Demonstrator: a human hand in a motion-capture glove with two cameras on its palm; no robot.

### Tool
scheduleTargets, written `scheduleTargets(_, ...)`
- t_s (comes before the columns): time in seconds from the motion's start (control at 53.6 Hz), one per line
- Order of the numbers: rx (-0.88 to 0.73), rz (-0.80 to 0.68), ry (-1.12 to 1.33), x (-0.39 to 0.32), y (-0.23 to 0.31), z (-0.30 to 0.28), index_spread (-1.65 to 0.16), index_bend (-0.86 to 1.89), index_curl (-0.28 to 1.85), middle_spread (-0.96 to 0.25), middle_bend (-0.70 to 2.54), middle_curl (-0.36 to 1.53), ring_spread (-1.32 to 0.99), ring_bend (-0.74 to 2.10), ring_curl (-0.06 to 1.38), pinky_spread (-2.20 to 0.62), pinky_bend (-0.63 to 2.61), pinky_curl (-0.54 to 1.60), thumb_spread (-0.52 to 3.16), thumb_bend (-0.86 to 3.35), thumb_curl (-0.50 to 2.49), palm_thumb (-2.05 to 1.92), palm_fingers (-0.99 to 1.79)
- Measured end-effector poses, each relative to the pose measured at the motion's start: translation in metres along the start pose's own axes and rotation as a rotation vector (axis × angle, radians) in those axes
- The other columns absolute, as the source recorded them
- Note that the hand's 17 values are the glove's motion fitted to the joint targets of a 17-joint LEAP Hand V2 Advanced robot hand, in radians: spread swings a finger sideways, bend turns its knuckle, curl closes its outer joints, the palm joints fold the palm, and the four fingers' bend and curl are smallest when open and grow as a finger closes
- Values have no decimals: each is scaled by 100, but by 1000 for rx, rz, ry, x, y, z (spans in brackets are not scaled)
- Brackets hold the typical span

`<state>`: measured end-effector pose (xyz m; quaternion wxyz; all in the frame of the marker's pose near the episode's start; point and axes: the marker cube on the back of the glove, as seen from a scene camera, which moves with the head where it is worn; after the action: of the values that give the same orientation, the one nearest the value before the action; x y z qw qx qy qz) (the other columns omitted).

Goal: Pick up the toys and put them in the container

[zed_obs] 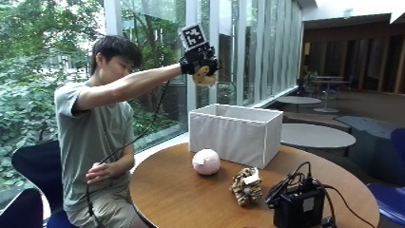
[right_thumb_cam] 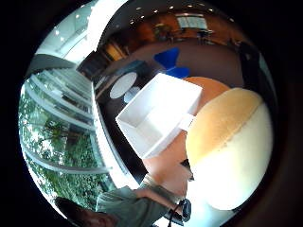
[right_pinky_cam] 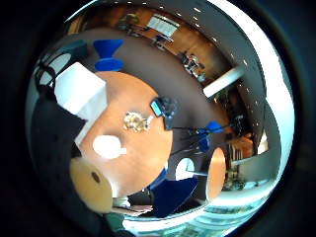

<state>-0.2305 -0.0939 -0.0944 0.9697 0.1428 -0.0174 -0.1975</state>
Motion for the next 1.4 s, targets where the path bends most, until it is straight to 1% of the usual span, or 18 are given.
scheduleTargets(0.093, -5, -108, 43, -22, -22, 12, -43, 78, 89, -29, 115, 88, -35, 147, 66, -36, 126, 60, 36, 10, 92, 65, 87)
scheduleTargets(0.261, -46, 38, -81, -93, -69, 36, -43, 78, 98, -27, 117, 91, -34, 150, 67, -36, 128, 62, 31, 8, 96, 65, 85)
scheduleTargets(0.373, -72, -155, -78, -117, -76, 59, -43, 77, 103, -27, 118, 92, -34, 152, 68, -36, 129, 63, 29, 6, 99, 65, 84)
scheduleTargets(0.466, -181, -267, 107, -63, -68, 90, -43, 71, 105, -27, 113, 91, -33, 149, 67, -35, 128, 63, 30, 5, 101, 64, 74)
scheduleTargets(0.504, -210, -251, 92, -78, -70, 98, -43, 68, 105, -27, 109, 90, -32, 149, 67, -35, 128, 62, 31, 4, 102, 64, 69)
scheduleTargets(0.56, -238, -99, -2, -142, -85, 110, -42, 58, 105, -29, 103, 88, -31, 147, 66, -34, 131, 62, 37, 3, 102, 64, 59)
scheduleTargets(0.578, -247, -73, -26, -157, -87, 114, -41, 53, 104, -31, 80, 83, -32, 151, 67, -34, 141, 64, 44, 5, 102, 66, 39)
scheduleTargets(0.616, -264, -141, -61, -171, -86, 119, -41, 50, 105, -32, 70, 81, -32, 154, 68, -34, 145, 63, 49, 5, 101, 66, 36)
scheduleTargets(0.634, -275, -197, -71, -172, -84, 122, -41, 48, 105, -32, 89, 86, -32, 150, 66, -34, 138, 60, 46, 2, 101, 63, 52)
scheduleTargets(0.672, -301, -267, -76, -173, -80, 129, -42, 40, 102, -34, 87, 84, -32, 147, 63, -33, 137, 57, 49, 1, 101, 62, 52)
scheduleTargets(0.728, -348, -282, -80, -182, -78, 138, -42, 33, 101, -35, 84, 83, -31, 147, 62, -33, 138, 56, 53, 0, 101, 62, 49)
scheduleTargets(0.821, -404, -304, -113, -193, -74, 145, -40, 20, 99, -35, 68, 79, -30, 147, 61, -31, 138, 55, 68, -3, 98, 55, 35)
scheduleTargets(0.896, -426, -410, -355, -210, -70, 132, -39, 16, 94, -33, 62, 76, -28, 138, 57, -29, 134, 52, 86, -5, 92, 39, 27)
scheduleTargets(0.914, -437, -416, -381, -211, -70, 131, -38, 11, 91, -31, 54, 73, -28, 133, 56, -27, 134, 51, 92, -6, 89, 36, 7)
scheduleTargets(0.952, -465, -391, -359, -208, -71, 130, -35, 6, 88, -25, 43, 70, -23, 123, 55, -21, 138, 54, 97, -10, 82, 25, -25)
scheduleTargets(1.007, -487, -338, -234, -195, -70, 128, -30, 1, 77, -15, 32, 64, -15, 99, 47, -13, 138, 51, 102, -10, 74, 13, -47)
scheduleTargets(1.194, -414, -218, 52, -98, -50, 90, -21, 1, 54, -3, 17, 54, -5, 74, 35, -2, 124, 43, 112, -5, 58, -3, -32)
scheduleTargets(1.399, -409, -16, -35, -29, -9, 58, -21, 5, 39, -2, 22, 50, -6, 78, 35, -1, 107, 37, 119, -3, 47, -2, -11)
